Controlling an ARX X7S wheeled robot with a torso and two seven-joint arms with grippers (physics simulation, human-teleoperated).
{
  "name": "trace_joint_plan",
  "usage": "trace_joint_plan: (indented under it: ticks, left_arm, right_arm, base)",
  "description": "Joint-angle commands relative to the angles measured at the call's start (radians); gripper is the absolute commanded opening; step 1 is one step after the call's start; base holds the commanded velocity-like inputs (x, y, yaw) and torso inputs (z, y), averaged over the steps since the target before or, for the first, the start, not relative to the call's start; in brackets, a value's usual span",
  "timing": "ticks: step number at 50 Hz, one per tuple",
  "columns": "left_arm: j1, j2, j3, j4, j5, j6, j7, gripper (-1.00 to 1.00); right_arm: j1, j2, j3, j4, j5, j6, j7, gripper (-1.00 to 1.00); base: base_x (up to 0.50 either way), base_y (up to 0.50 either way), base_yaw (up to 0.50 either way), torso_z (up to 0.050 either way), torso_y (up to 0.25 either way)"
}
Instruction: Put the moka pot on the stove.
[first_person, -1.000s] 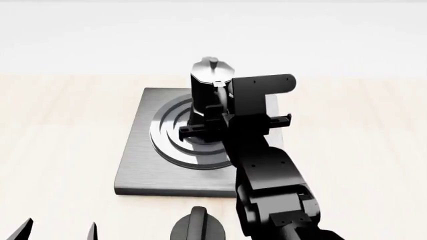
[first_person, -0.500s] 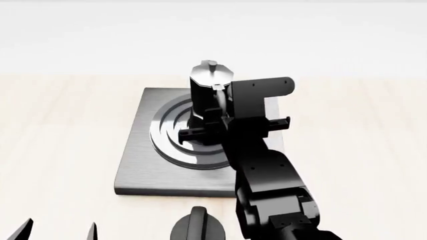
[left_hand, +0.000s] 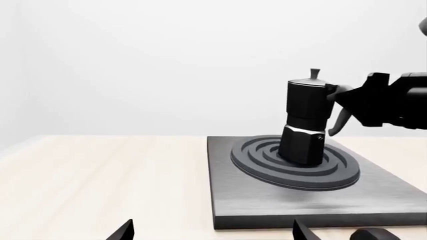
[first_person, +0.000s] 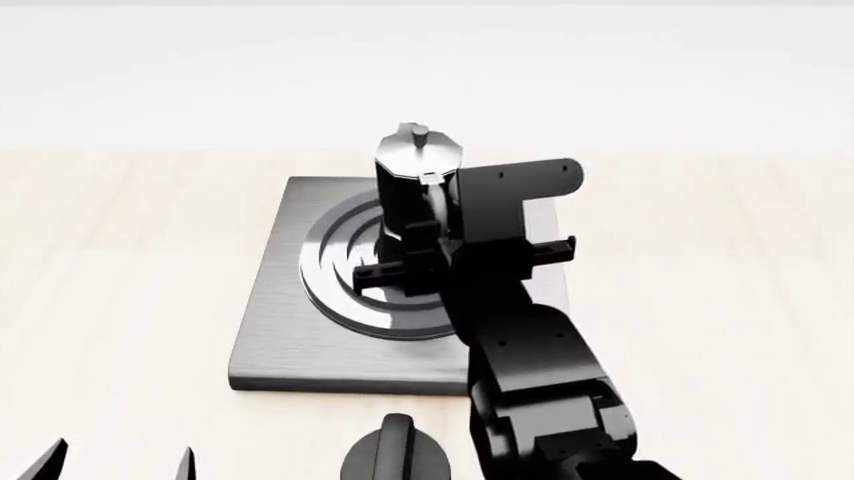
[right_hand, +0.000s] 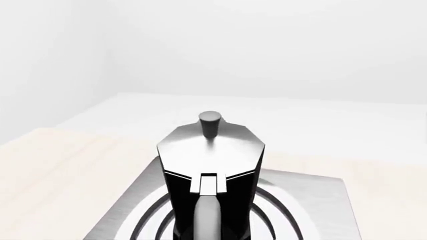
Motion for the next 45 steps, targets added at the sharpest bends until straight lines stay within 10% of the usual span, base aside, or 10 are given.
trace_joint_plan:
  ticks: [1,8,9,38,45]
  left_arm:
    - [0.003,0.003,-0.004,-0.009,-0.007,0.022,0.007,1.0]
    - [0.006,-0.001,-0.002,-0.002,-0.008,0.02,0.004,1.0]
    - [0.006,-0.001,-0.003,-0.001,-0.01,0.02,0.004,1.0]
    - [0.007,-0.007,0.009,0.001,-0.011,0.023,-0.002,1.0]
    - [0.009,-0.01,0.011,0.003,-0.011,0.025,-0.004,1.0]
  right_arm:
    - [-0.042,-0.003,0.017,0.003,-0.005,0.007,0.008,-1.0]
    - [-0.063,-0.003,0.133,0.004,-0.122,0.021,0.004,-1.0]
    - [-0.066,-0.003,0.157,0.004,-0.144,0.025,0.004,1.0]
    - [-0.087,-0.001,0.346,-0.006,-0.348,-0.037,-0.045,1.0]
    - [-0.143,0.122,0.321,-0.287,-0.356,0.007,0.077,1.0]
  base:
    - [0.0,0.0,0.0,0.0,0.0]
    - [0.0,0.0,0.0,0.0,0.0]
    - [0.0,0.0,0.0,0.0,0.0]
    - [0.0,0.0,0.0,0.0,0.0]
    - [0.0,0.0,0.0,0.0,0.0]
